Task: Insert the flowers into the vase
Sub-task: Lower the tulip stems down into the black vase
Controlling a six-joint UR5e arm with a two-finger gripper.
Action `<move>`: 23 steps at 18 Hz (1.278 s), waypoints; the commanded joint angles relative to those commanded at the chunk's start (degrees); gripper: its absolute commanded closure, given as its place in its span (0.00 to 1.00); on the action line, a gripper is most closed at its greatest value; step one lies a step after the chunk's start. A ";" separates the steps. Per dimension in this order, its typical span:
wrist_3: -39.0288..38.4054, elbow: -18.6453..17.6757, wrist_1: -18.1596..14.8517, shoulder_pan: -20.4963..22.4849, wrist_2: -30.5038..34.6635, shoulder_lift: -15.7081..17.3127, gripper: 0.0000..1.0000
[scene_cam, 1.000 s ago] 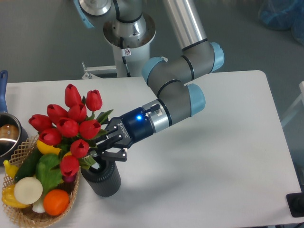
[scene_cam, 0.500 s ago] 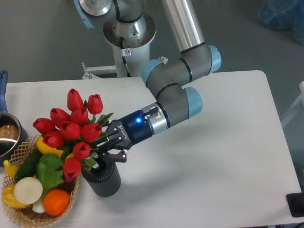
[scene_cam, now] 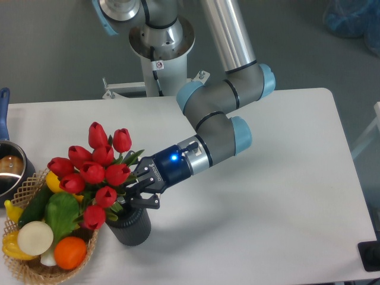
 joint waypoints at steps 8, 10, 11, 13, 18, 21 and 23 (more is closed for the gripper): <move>2.98 -1.41 0.00 0.79 0.09 -0.44 0.78; 3.43 -1.32 0.00 0.79 0.09 -0.96 0.78; 4.04 -1.32 0.00 0.70 0.17 -1.23 0.78; 5.70 -1.41 0.00 0.70 0.18 -1.84 0.78; 6.24 -1.32 0.00 0.79 0.26 -2.55 0.77; 7.12 -1.50 0.00 1.14 0.53 -3.25 0.77; 7.21 -1.50 0.00 1.14 0.61 -3.34 0.77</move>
